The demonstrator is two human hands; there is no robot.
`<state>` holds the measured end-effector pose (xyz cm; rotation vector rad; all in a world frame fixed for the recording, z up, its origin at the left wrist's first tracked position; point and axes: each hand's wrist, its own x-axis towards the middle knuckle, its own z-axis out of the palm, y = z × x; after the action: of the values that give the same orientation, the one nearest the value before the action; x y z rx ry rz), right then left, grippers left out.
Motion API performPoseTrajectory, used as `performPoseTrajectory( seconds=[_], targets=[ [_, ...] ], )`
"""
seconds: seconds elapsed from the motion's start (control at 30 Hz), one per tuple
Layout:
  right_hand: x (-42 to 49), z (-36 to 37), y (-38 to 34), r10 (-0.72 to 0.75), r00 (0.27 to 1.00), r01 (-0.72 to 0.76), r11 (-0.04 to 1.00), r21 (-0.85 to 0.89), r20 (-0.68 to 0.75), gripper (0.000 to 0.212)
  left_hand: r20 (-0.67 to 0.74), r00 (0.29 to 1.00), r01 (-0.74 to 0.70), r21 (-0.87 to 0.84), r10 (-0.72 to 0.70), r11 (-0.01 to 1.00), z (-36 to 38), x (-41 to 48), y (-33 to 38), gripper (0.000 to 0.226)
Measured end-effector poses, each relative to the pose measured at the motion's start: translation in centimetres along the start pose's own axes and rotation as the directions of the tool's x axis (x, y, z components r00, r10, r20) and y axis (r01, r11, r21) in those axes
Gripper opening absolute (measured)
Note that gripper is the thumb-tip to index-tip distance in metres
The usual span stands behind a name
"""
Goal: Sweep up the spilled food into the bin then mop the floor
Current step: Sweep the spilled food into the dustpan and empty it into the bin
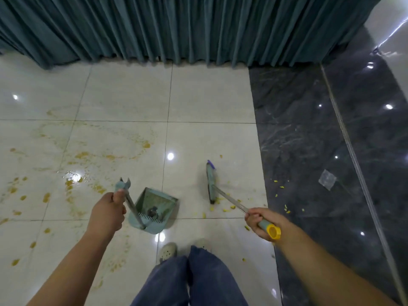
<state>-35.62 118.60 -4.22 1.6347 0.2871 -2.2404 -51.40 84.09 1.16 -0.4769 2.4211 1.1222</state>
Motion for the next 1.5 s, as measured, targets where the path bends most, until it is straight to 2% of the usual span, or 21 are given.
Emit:
performPoseTrajectory(
  seconds=[0.1, 0.2, 0.37, 0.47, 0.57, 0.8, 0.9, 1.07, 1.27, 1.4, 1.5],
  targets=[
    [-1.3, -0.7, 1.2, 0.036, 0.999, -0.036, 0.999, -0.006, -0.006, 0.023, 0.027, 0.998, -0.05, 0.034, 0.049, 0.998, 0.3, 0.4, 0.0, 0.039],
    [-1.6, -0.7, 3.3, 0.097, 0.994, -0.098, 0.995, 0.022, 0.051, 0.022, 0.066, 0.992, -0.112, 0.093, 0.106, 0.989, 0.4, 0.9, 0.0, 0.043],
    [-0.9, 0.1, 7.1, 0.152, 0.988, -0.156, 0.983, 0.1, 0.04, 0.006, 0.159, 0.972, -0.209, 0.267, 0.171, 0.941, 0.5, 1.8, -0.7, 0.053],
    [-0.9, -0.9, 8.4, 0.102, 0.993, -0.102, 0.995, 0.003, -0.052, 0.014, 0.212, 0.955, -0.27, 0.339, 0.206, 0.901, 0.5, 2.0, -0.9, 0.054],
    [-1.3, -2.2, 9.3, 0.017, 0.993, -0.025, 0.997, -0.068, -0.12, 0.012, 0.276, 0.932, -0.331, 0.38, 0.236, 0.863, 0.7, 1.9, -0.7, 0.053],
    [-3.8, -7.0, 11.5, -0.121, 0.991, 0.129, 0.972, 0.195, -0.055, 0.008, 0.41, 0.868, -0.454, 0.43, 0.279, 0.78, 1.9, 1.3, 0.3, 0.054],
    [-5.9, -9.1, 13.8, -0.164, 0.984, 0.178, 0.945, 0.274, -0.076, 0.014, 0.491, 0.815, -0.545, 0.471, 0.308, 0.694, 3.0, 0.8, 0.9, 0.047],
    [-8.1, -12.5, 19.7, -0.251, 0.946, 0.315, 0.86, 0.402, -0.204, 0.017, 0.599, 0.727, -0.652, 0.448, 0.335, 0.612, 6.3, -0.9, 2.2, 0.054],
    [-8.3, -17.1, 25.3, -0.255, 0.897, 0.437, 0.637, 0.635, -0.361, 0.019, 0.694, 0.64, -0.729, 0.411, 0.331, 0.548, 9.4, -2.9, 2.6, 0.052],
    [-7.8, -18.9, 27.5, -0.229, 0.842, 0.532, 0.509, 0.677, -0.489, 0.02, 0.741, 0.604, -0.741, 0.387, 0.294, 0.55, 10.4, -3.8, 2.8, 0.049],
    [-7.0, -19.9, 28.1, -0.195, 0.794, 0.577, 0.538, 0.615, -0.575, 0.024, 0.753, 0.596, -0.743, 0.388, 0.277, 0.545, 10.8, -4.0, 2.9, 0.048]
  ],
)
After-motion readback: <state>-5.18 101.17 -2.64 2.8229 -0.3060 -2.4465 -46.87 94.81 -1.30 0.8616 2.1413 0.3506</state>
